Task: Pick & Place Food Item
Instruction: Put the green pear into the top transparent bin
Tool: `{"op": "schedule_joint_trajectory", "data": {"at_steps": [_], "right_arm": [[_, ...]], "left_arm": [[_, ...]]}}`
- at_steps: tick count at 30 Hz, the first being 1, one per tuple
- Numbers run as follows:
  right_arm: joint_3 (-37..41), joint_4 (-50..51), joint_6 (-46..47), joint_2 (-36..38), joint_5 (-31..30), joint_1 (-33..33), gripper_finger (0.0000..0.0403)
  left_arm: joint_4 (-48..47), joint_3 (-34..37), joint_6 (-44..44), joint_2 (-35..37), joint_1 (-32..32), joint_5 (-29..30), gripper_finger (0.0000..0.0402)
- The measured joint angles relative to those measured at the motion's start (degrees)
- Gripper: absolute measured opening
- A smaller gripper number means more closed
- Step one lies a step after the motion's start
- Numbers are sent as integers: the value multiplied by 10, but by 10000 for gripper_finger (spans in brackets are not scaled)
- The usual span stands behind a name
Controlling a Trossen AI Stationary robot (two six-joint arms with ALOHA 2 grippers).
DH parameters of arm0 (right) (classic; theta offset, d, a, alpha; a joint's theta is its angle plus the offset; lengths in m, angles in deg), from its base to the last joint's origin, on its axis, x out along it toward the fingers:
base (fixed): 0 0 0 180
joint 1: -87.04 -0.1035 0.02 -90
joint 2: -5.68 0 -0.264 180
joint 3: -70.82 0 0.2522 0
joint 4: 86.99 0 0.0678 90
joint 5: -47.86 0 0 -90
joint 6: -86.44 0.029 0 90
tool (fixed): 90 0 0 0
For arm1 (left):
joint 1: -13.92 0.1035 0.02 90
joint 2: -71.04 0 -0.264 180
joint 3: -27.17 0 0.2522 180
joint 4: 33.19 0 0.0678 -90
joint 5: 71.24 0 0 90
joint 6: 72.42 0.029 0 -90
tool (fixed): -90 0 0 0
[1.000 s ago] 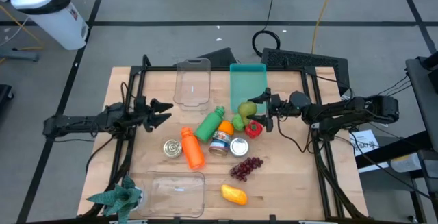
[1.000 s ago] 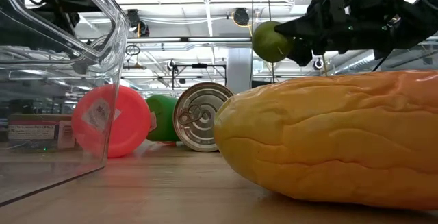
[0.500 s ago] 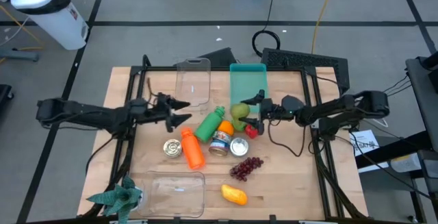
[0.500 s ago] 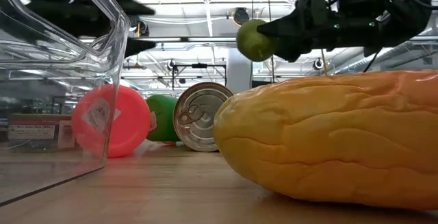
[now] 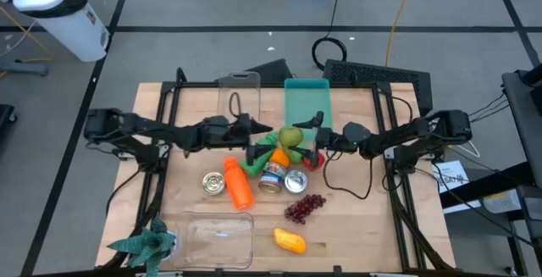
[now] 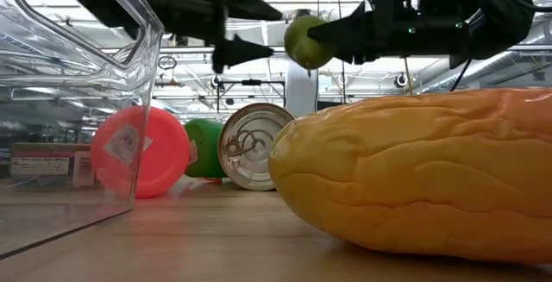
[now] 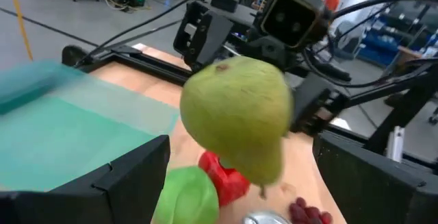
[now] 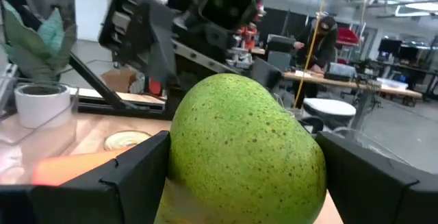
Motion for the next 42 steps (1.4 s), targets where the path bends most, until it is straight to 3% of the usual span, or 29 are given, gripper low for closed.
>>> {"op": "schedule_joint_trajectory", "data": {"at_steps": [10, 17, 21, 24, 31, 37, 42], "right_arm": [[-1, -20, -46, 1, -35, -15, 325], [0, -20, -62, 1, -42, -22, 325], [0, -17, -59, 1, -40, -23, 325], [0, -18, -58, 2, -35, -23, 325], [5, -17, -42, 3, -78, -25, 343], [40, 29, 21, 66, -104, -26, 367], [55, 82, 38, 141, -86, -27, 369]], "left_arm": [[-8, -105, 7, -100, 1, -15, 366], [-18, -122, -2, -109, -3, 25, 365], [-17, -122, -6, -108, -2, -16, 332], [-12, -122, -7, -108, -9, 5, 288], [-15, -123, -6, -106, -10, 20, 282], [-4, -126, 22, -79, -10, 24, 282], [-19, -127, 40, -55, -7, 24, 282]]}}
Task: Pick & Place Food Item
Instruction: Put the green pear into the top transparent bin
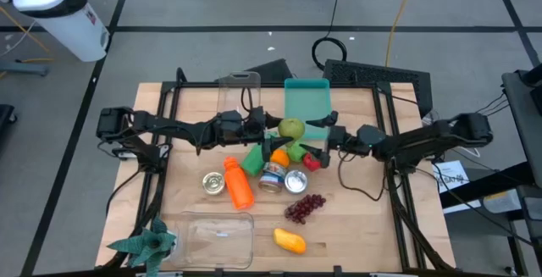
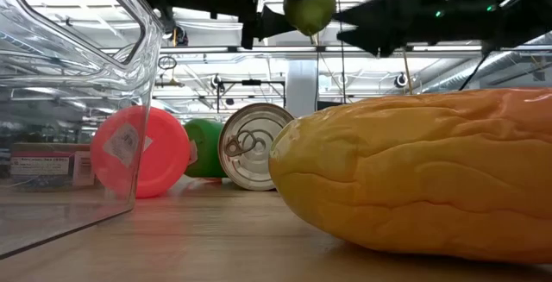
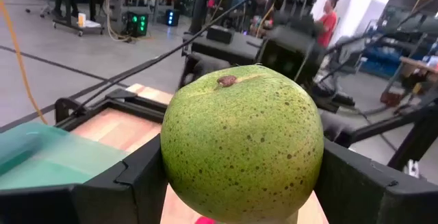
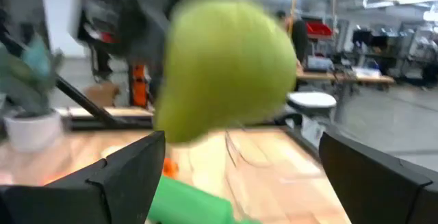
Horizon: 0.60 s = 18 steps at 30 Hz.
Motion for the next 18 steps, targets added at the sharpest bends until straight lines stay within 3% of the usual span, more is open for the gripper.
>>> {"op": "schedule_joint_trajectory", "data": {"at_steps": [3, 10, 15, 18], "right_arm": [[22, 29, -4, 41, -2, 1, 370], [81, 34, -1, 132, -5, 1, 369], [107, 32, -6, 171, -48, 1, 368], [112, 32, -7, 178, -49, 2, 368]], "left_arm": [[-28, 1, 17, 31, 2, 24, 282], [-200, 1, 20, 113, 19, 172, 282], [-349, 2, -27, 148, 50, 306, 281], [-420, 3, -73, 150, 78, 357, 281]]}}
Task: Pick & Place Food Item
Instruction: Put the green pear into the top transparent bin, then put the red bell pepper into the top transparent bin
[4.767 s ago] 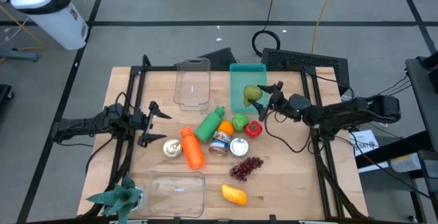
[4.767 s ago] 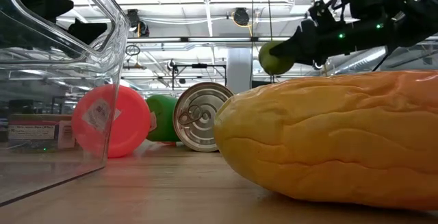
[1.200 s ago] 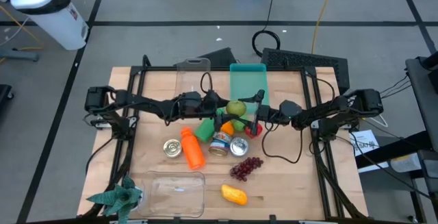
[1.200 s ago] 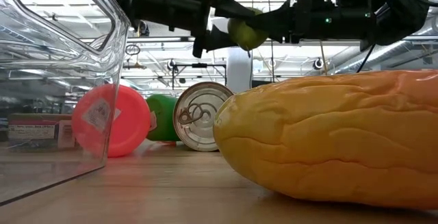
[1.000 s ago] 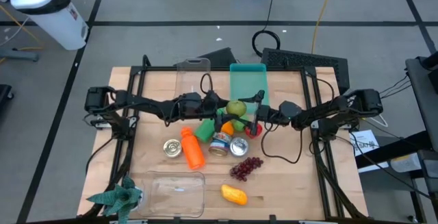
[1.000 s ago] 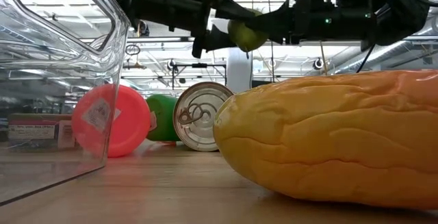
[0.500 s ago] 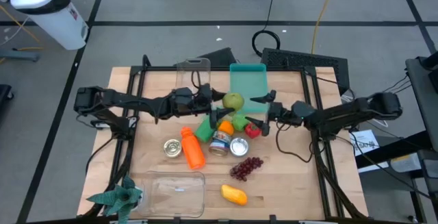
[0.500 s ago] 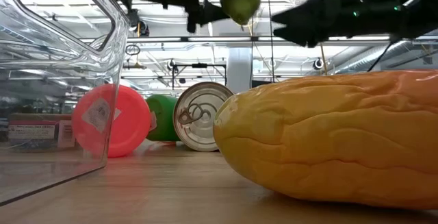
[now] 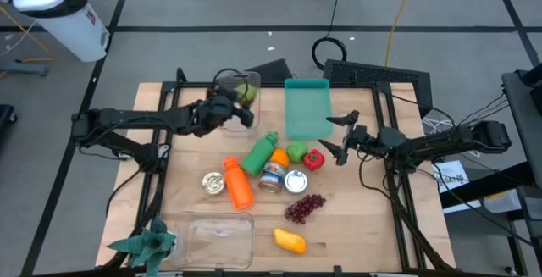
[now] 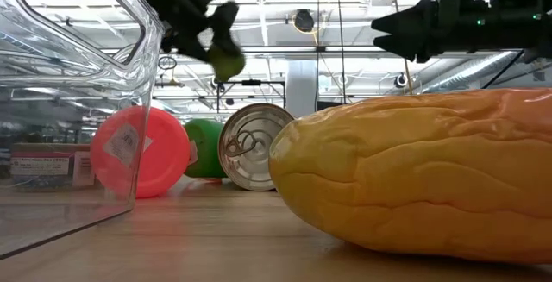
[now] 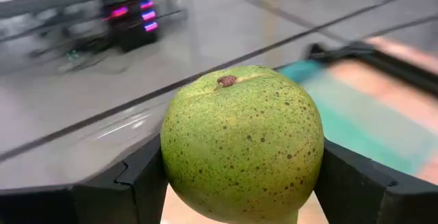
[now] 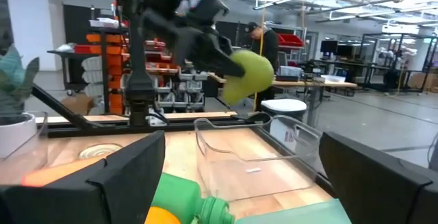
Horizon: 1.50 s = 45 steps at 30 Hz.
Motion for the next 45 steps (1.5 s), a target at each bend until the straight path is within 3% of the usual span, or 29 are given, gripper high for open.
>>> {"op": "schedule_joint_trajectory", "data": {"at_steps": [3, 8, 20, 28, 32, 38, 40, 42, 45], "right_arm": [[0, 0, -1, -1, 2, 0, 368], [0, 4, -4, -1, 2, 0, 368], [0, 5, -4, -1, 2, 0, 368], [0, 9, -3, -1, 2, 0, 368], [0, 11, -3, -1, 2, 0, 368], [-1, 50, -8, 3, 4, -13, 368], [-16, 94, 3, 10, 2, -19, 368], [-39, 161, 19, 20, 1, -25, 368], [-80, 281, 42, 27, -21, -43, 368]], "left_arm": [[-63, 2, -58, -11, 31, 11, 281], [-67, 28, -114, -35, 66, 7, 287], [-82, 30, -119, -56, 84, -24, 393], [-83, 30, -91, -56, 84, -26, 380], [-78, 30, -79, -42, 80, -77, 373], [9, 33, 49, 9, 23, -142, 377], [100, 61, 109, 27, -3, -152, 380], [227, 112, 166, 39, -20, -215, 384], [361, 195, 184, 56, -22, -316, 387]]}}
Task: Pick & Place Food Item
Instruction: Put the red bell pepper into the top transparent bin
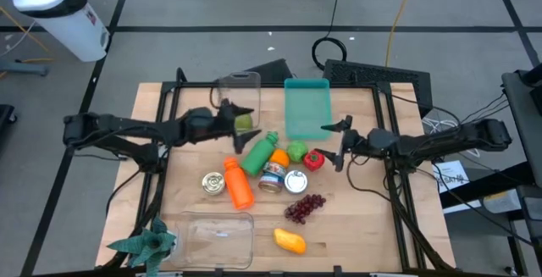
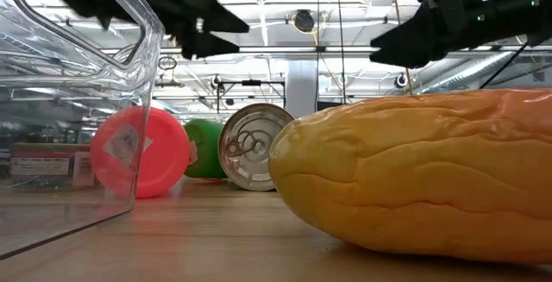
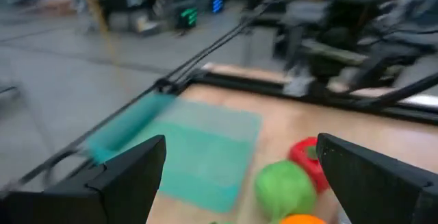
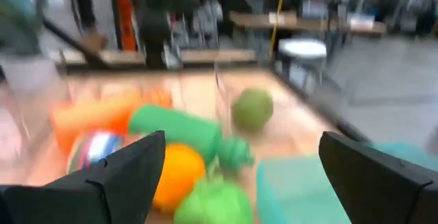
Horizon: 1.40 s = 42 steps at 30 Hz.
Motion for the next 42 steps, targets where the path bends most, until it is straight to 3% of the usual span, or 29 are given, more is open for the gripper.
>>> {"op": "schedule_joint_trajectory", "data": {"at_steps": [5, 8, 12, 17, 22, 25, 42], "right_arm": [[-34, 186, 41, 11, -65, -51, 368], [-36, 238, 108, 18, -65, -82, 368], [-16, 274, 200, 11, -68, -117, 368], [40, 202, 255, -14, -92, -146, 368], [96, 68, 216, -46, -142, -161, 368], [122, -1, 205, -69, -142, -160, 368], [129, -241, 202, -250, -127, -160, 368]], "left_arm": [[47, 85, -32, 52, 0, -27, 380], [51, 109, -34, 91, -8, -33, 374], [54, 120, 10, 146, -22, -87, 370], [54, 120, 22, 177, -30, -96, 378], [52, 120, 8, 177, -30, -96, 386], [49, 120, -12, 174, -30, -96, 387], [49, 121, -55, 172, -30, -96, 380]]}}
